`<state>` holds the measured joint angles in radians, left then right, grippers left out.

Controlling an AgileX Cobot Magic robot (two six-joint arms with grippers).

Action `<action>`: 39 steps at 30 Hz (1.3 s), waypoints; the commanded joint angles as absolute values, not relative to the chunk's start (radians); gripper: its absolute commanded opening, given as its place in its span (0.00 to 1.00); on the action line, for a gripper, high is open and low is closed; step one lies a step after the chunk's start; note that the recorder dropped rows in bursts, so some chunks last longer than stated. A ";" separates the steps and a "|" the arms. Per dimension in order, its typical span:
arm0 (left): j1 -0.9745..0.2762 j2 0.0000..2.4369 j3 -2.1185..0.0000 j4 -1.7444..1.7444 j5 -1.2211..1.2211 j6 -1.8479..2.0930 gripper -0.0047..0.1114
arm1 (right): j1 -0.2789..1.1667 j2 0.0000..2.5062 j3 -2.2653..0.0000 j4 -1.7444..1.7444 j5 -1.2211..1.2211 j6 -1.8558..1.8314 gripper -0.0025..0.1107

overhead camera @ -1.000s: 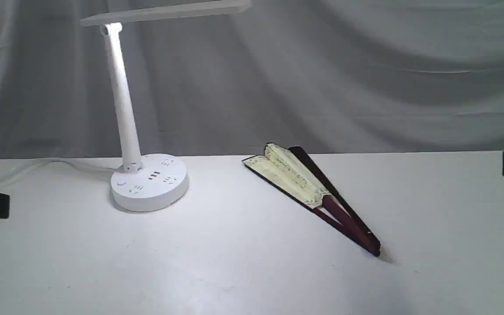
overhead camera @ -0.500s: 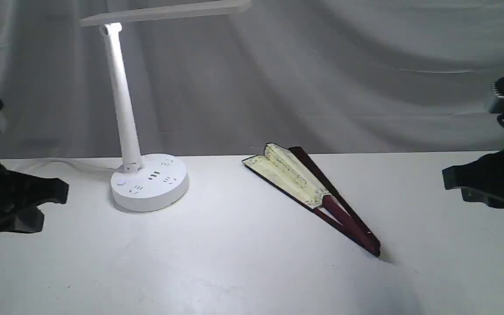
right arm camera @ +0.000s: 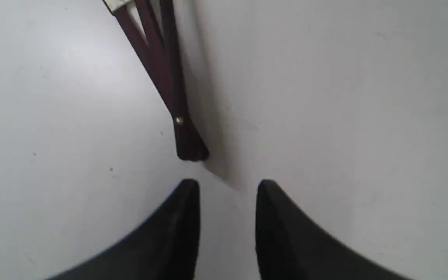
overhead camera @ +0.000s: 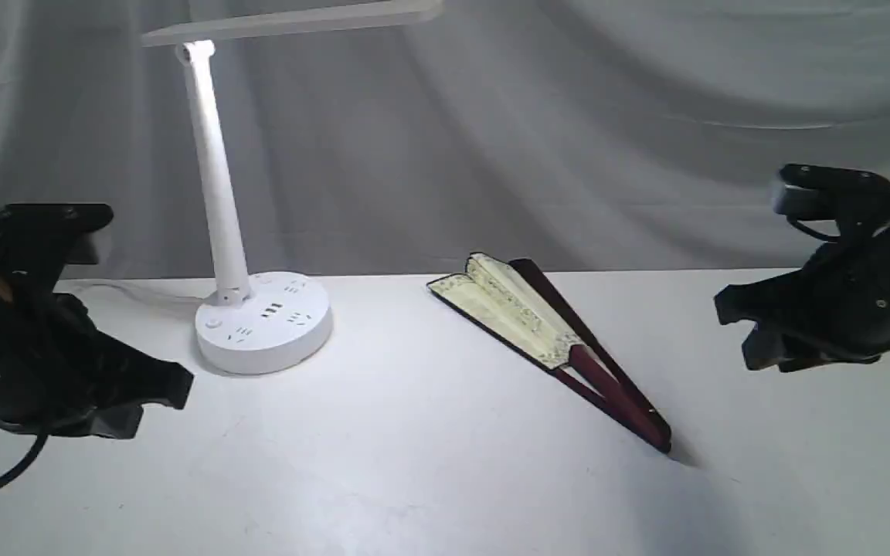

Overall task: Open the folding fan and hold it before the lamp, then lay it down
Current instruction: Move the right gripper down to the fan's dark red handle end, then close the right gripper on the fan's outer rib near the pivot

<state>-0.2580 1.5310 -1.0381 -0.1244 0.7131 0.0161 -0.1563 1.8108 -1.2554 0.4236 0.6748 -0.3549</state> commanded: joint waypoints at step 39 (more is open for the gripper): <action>-0.318 1.529 -1.046 -0.123 0.715 0.000 0.04 | 0.031 2.237 -1.352 1.030 0.235 -0.990 0.26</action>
